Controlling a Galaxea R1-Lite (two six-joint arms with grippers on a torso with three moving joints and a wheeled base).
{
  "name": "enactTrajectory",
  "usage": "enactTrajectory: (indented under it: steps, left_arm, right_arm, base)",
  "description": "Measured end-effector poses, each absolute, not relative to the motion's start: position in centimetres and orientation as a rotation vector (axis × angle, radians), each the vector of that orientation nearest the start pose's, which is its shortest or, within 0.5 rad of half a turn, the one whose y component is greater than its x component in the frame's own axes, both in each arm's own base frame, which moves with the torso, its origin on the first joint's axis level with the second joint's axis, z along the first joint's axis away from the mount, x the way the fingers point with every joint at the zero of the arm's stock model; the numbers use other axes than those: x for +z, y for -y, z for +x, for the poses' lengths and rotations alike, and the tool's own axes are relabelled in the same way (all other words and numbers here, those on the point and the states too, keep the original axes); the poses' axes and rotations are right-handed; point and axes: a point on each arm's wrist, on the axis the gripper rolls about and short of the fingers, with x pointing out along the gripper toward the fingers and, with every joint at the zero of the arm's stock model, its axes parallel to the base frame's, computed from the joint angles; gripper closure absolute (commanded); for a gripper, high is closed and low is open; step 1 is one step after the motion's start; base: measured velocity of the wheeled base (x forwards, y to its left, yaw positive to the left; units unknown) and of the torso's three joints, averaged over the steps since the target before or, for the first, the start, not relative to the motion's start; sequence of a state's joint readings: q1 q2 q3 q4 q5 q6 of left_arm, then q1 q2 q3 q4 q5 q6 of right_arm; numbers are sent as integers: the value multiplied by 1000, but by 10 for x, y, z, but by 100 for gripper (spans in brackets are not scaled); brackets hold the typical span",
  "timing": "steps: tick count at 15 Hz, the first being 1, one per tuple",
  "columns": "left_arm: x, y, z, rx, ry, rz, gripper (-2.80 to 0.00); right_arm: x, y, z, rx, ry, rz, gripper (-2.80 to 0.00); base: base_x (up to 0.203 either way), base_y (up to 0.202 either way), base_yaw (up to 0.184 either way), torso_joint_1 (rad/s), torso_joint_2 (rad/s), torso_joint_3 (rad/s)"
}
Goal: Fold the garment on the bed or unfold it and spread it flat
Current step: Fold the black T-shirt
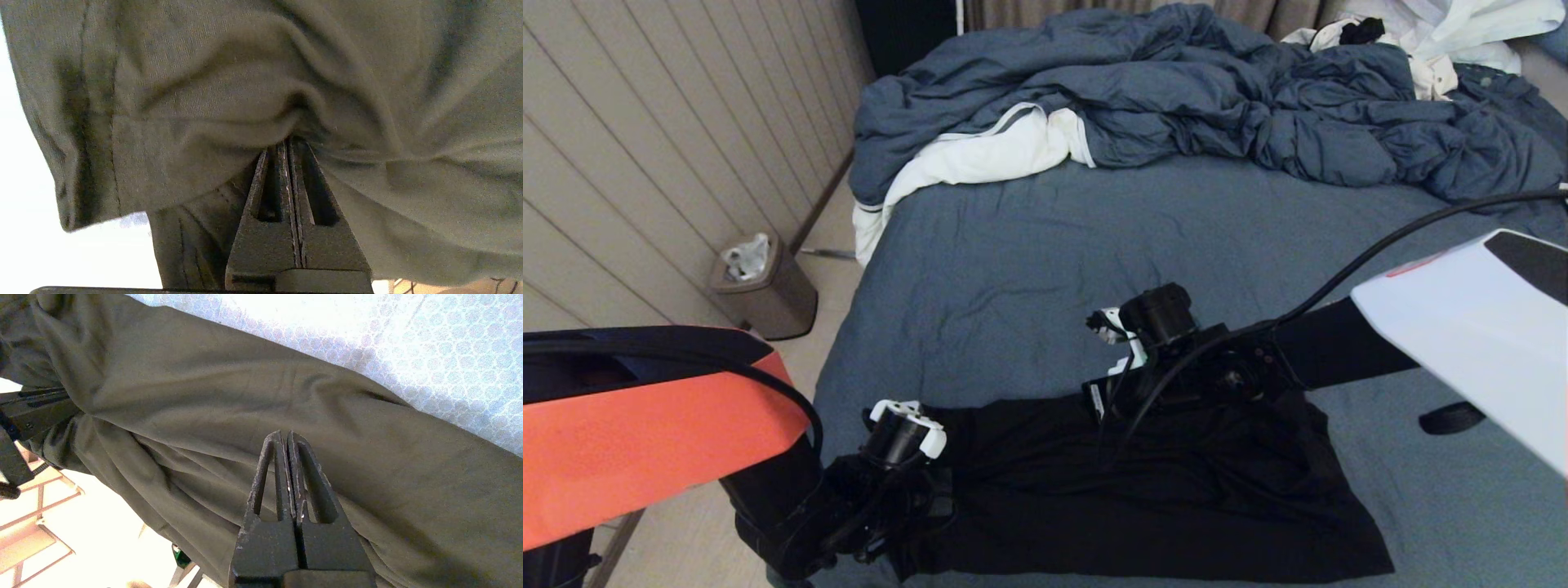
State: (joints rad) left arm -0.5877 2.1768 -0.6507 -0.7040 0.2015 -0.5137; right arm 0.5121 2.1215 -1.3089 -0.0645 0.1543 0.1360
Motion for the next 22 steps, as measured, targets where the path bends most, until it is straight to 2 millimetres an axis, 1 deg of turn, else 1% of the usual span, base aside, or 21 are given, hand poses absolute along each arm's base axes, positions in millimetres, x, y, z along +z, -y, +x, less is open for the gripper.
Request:
enactTrajectory:
  steps: [2,4,5,7,10,11,13,14,17,18,20,22]
  left_arm:
    - [5,175,272,-157,-817,-172,0]
    - [20,172,269,-167,-783,-189,0]
    - [31,170,266,-176,-758,-202,0]
    - [60,164,257,-199,-688,-235,0]
    - [100,150,243,-209,-616,-278,0]
    - [112,145,242,-195,-609,-294,0]
    - [132,126,250,-136,-608,-348,0]
    - [138,117,255,-114,-620,-377,0]
    - [149,83,271,-80,-680,-488,0]
    - [151,71,275,-78,-703,-531,0]
    - [152,56,278,-85,-722,-580,0]
    - [150,48,280,-65,-721,-593,0]
  right_arm:
    - [114,-202,352,577,-783,-11,0]
    - [119,-197,353,568,-769,-5,0]
    - [122,-195,354,565,-762,-2,0]
    - [129,-189,356,554,-744,6,0]
    - [142,-165,369,497,-699,36,0]
    - [147,-155,371,474,-691,47,0]
    - [158,-124,374,392,-715,88,0]
    - [165,-106,375,338,-730,129,0]
    - [181,-53,376,160,-719,301,0]
    - [184,-35,372,110,-717,335,0]
    - [192,-6,361,66,-730,325,0]
    - [196,23,340,101,-833,260,0]
  base:
    - [0,0,0,0,0,0]
    - [0,0,0,0,0,0]
    - [0,0,0,0,0,0]
    - [0,0,0,0,0,0]
    - [0,0,0,0,0,0]
    - [0,0,0,0,0,0]
    - [0,0,0,0,0,0]
    - [0,0,0,0,0,0]
    - [0,0,0,0,0,0]
    - [0,0,0,0,0,0]
    - [0,0,0,0,0,0]
    - [0,0,0,0,0,0]
